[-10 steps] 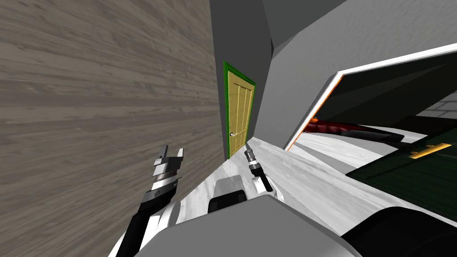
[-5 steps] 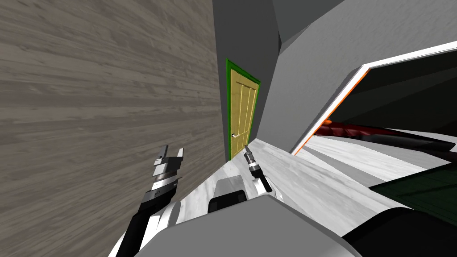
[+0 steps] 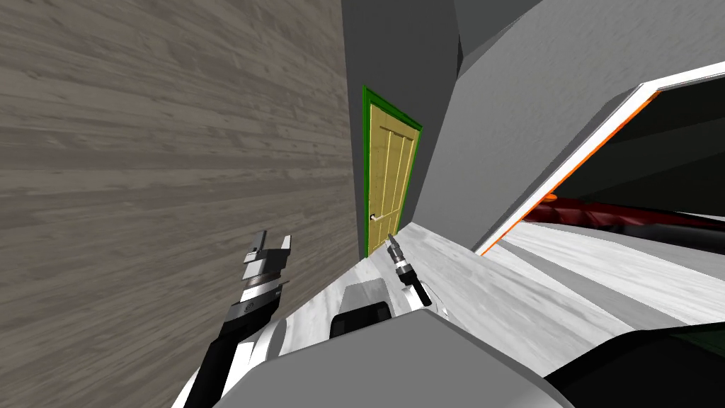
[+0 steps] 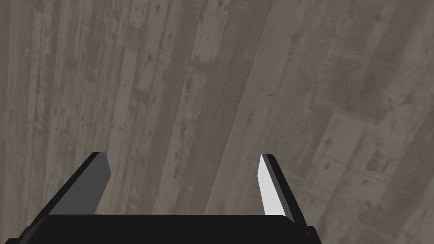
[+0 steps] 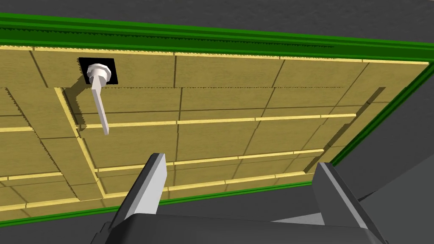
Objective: Pull the door open
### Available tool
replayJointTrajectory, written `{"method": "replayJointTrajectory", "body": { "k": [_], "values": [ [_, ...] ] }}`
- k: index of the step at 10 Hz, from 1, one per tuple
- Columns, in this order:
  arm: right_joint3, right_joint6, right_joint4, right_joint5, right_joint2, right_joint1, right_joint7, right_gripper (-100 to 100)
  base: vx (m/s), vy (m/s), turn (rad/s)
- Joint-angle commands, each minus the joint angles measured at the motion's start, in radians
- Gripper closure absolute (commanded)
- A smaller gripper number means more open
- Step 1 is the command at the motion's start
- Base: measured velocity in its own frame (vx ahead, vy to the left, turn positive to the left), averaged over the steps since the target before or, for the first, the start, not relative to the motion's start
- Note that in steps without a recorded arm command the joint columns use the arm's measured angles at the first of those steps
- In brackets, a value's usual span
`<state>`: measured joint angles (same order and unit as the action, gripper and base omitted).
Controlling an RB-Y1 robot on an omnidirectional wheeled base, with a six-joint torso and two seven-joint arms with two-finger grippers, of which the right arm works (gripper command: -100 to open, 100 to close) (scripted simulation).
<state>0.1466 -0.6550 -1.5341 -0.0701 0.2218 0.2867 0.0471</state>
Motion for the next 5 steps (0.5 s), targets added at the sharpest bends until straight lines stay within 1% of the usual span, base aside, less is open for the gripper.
{"method": "replayJointTrajectory", "body": {
  "k": [1,3,5],
  "values": [
    [0.009,-0.016,0.042,-0.009,0.010,-0.009,0.010,-100,0.079,-0.070,0.137],
    [0.018,-0.038,0.095,-0.021,0.026,-0.022,0.025,-100,0.083,-0.060,0.115],
    [0.027,-0.059,0.148,-0.034,0.042,-0.035,0.040,-100,0.079,-0.078,0.120]
  ]
}}
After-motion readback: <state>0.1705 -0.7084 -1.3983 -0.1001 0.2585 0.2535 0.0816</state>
